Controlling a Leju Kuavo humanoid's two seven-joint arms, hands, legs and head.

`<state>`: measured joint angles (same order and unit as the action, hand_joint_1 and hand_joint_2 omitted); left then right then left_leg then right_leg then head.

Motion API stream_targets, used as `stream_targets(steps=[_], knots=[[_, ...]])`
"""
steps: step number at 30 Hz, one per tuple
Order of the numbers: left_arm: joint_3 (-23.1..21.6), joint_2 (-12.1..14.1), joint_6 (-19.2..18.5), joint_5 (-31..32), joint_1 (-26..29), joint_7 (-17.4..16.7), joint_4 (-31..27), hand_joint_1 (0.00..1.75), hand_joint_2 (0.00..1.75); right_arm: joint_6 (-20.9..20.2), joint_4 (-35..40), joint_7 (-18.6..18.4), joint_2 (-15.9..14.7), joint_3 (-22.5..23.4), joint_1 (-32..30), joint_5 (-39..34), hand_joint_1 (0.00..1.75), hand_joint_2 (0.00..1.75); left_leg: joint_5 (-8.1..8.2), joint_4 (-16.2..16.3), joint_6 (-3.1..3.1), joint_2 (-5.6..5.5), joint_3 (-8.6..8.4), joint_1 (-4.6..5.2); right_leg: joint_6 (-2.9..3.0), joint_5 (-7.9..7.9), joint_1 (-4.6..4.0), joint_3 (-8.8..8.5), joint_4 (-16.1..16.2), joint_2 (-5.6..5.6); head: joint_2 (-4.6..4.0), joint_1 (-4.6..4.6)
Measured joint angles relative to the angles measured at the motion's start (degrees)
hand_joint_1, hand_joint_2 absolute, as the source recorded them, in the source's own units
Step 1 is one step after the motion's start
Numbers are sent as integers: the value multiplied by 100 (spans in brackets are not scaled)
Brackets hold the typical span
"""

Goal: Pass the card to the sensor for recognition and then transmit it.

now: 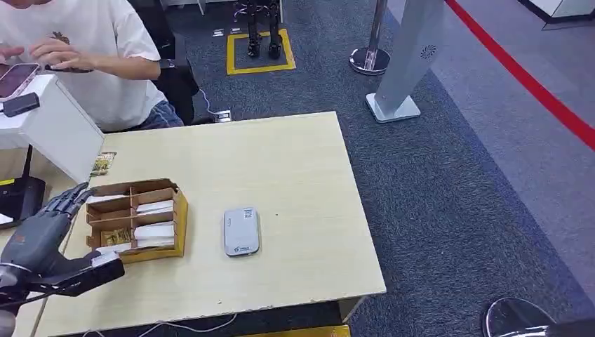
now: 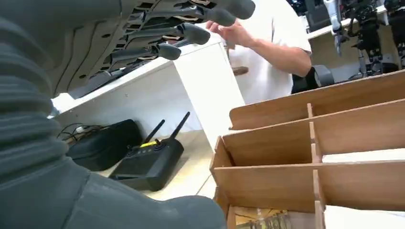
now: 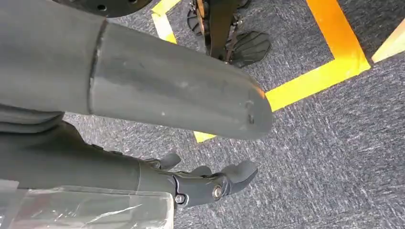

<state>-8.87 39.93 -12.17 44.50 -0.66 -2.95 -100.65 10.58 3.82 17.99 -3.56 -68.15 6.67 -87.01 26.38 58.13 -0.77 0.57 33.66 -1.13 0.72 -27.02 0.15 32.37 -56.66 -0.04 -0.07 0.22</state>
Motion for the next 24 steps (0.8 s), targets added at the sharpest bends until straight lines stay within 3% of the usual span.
stream_targets(steps=[9,17,24], knots=[[254,-7,645,219,1061,-245,-499,0,175,44,0,-66,0,26,-22,0,0,0,8,0,-1,3,0,0,-2,-6,0,2,3,3,0,-2],[354,-612,1248,809,1543,-275,-643,0,175,33,2,-37,0,57,-24,0,0,0,11,0,1,-1,0,2,-3,-7,2,-1,3,-1,0,2],[354,-979,1348,857,1662,-280,-643,0,175,35,2,-39,0,57,-24,0,0,0,11,0,1,-2,0,1,-3,-6,1,-2,3,-2,0,2]])
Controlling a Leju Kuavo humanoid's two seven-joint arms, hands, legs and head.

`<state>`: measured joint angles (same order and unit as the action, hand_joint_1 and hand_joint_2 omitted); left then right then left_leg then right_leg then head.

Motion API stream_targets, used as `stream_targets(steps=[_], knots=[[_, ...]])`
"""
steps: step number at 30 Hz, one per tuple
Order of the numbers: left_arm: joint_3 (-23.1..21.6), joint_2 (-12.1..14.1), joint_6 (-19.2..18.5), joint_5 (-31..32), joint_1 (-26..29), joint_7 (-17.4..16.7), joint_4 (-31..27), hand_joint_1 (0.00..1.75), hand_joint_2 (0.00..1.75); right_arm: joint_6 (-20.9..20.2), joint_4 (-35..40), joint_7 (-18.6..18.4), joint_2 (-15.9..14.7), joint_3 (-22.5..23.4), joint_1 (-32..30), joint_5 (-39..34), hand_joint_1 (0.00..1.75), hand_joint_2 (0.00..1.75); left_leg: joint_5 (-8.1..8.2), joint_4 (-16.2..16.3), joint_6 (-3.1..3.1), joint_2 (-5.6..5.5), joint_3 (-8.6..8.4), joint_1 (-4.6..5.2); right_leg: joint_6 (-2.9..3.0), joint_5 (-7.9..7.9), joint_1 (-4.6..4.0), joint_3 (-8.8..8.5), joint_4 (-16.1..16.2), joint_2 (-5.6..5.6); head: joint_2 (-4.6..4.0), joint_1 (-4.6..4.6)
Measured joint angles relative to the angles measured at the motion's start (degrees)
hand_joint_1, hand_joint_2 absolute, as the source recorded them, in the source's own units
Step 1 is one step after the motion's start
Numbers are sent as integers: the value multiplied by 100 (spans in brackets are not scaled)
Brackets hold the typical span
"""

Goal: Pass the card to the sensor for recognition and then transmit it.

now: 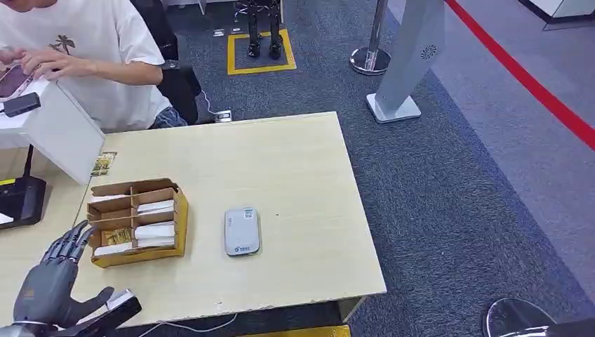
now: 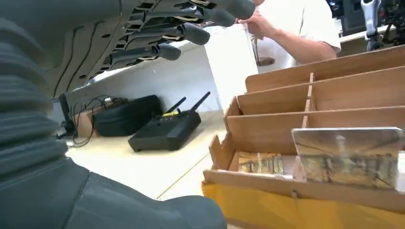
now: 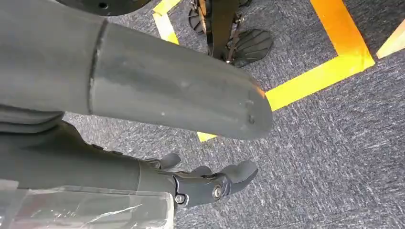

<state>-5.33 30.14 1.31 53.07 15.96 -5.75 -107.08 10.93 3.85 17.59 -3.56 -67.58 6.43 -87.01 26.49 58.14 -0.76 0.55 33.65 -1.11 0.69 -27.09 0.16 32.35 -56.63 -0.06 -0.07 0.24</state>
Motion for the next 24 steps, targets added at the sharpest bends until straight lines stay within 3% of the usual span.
stream_targets(steps=[11,24], knots=[[-2,-317,-35,135,-145,-9,168,0,175,4,4,-46,0,-11,5,0,0,0,0,0,0,-4,0,0,0,0,0,0,0,-2,0,0],[-125,-430,-359,214,-686,74,656,0,175,-2,31,-79,0,-162,22,0,0,0,0,0,0,-6,-1,0,1,1,0,0,0,-4,0,0]])
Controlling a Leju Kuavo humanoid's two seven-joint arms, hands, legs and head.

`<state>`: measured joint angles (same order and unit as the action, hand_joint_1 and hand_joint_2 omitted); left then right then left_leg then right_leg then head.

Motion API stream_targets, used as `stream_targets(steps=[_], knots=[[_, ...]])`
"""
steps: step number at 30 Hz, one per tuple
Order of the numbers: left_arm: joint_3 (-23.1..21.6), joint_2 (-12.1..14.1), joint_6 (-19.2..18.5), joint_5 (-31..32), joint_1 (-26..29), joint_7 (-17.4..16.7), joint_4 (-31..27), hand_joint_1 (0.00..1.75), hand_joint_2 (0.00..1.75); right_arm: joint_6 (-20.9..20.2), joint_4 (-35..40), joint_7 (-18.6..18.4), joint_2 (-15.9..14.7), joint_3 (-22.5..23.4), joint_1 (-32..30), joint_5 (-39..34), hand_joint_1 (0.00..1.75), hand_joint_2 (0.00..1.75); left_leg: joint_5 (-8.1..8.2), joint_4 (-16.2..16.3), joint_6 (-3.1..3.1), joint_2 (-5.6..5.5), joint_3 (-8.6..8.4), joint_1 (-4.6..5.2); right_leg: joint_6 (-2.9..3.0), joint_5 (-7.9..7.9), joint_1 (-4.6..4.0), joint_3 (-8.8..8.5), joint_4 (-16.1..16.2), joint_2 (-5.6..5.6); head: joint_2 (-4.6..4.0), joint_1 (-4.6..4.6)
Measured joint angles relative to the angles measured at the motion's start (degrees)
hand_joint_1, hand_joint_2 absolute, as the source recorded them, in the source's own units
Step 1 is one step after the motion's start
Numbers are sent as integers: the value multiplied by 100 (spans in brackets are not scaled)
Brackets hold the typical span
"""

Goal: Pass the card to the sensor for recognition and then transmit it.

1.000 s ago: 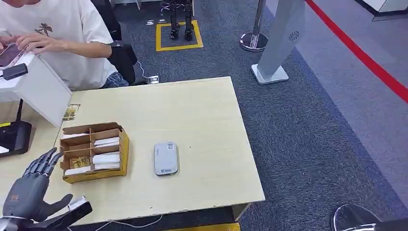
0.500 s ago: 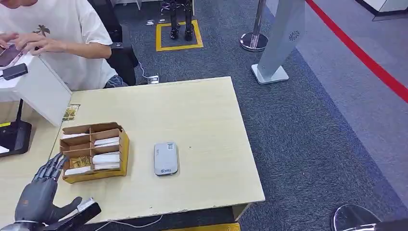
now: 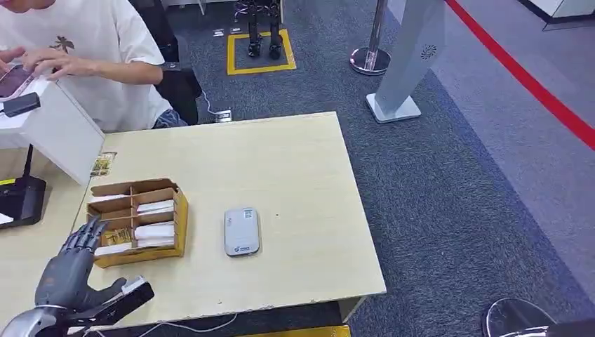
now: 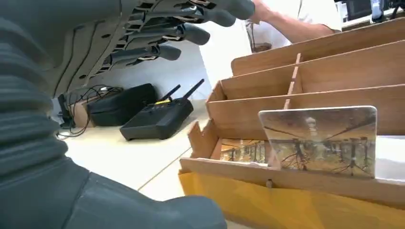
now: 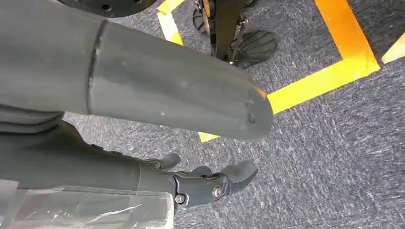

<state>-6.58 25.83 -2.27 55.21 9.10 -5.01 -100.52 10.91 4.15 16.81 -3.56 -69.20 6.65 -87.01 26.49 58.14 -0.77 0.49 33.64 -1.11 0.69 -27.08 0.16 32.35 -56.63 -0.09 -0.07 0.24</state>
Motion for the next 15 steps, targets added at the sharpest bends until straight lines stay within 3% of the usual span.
stream_targets(steps=[15], knots=[[-181,-42,-61,7,-327,33,323,0,175,-7,4,2,0,-129,10,0,0,0,0,0,0,0,0,0,0,0,0,1,0,1,0,0]])
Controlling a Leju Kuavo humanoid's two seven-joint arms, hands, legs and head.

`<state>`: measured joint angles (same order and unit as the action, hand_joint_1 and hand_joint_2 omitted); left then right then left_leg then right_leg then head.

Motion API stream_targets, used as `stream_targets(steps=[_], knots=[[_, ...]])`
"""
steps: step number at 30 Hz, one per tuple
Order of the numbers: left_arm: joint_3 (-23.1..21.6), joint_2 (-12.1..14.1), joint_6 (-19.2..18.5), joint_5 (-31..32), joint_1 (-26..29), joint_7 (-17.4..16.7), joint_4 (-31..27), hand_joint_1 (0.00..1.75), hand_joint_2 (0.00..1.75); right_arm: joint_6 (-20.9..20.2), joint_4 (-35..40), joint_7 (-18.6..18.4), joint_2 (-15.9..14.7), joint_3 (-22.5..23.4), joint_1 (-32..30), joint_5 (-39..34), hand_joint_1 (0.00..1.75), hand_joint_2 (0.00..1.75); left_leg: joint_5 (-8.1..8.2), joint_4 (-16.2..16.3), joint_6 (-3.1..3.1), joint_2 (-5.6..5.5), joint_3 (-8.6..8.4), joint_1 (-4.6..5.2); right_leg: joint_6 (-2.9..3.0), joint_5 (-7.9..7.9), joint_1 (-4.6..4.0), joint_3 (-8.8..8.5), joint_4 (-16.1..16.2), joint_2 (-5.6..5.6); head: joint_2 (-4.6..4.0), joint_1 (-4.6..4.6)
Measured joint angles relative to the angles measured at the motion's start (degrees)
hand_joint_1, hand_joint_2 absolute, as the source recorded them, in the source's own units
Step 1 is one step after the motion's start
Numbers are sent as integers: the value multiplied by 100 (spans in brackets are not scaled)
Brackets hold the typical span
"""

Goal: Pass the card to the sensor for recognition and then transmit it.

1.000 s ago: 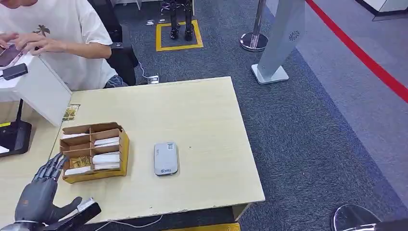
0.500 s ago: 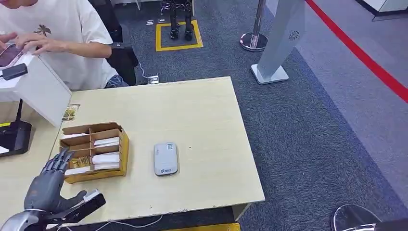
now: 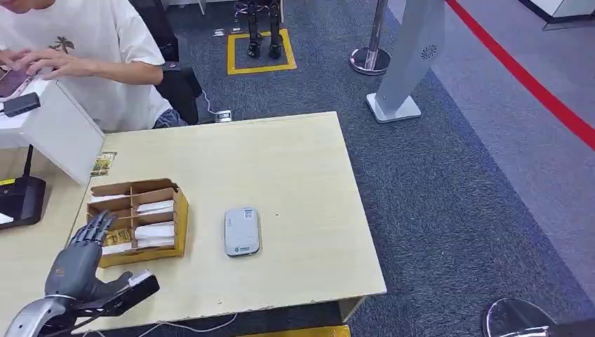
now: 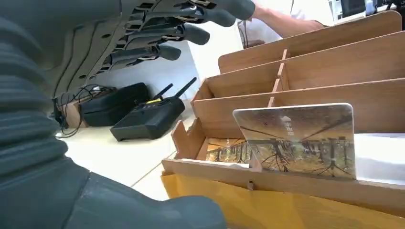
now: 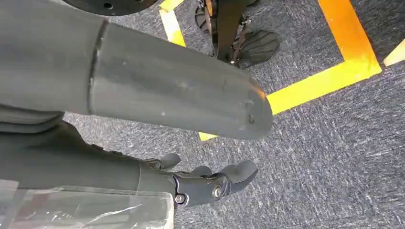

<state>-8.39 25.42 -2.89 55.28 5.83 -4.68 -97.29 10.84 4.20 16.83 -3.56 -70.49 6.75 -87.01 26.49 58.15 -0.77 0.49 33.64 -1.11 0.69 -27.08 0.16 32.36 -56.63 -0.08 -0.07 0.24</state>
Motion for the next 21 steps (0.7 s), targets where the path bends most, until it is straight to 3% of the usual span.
stream_targets(steps=[21], knots=[[-61,81,-199,-87,-193,87,61,0,175,-20,0,-15,0,-46,11,0,0,0,0,0,0,0,0,0,0,0,0,0,0,0,0,0]])
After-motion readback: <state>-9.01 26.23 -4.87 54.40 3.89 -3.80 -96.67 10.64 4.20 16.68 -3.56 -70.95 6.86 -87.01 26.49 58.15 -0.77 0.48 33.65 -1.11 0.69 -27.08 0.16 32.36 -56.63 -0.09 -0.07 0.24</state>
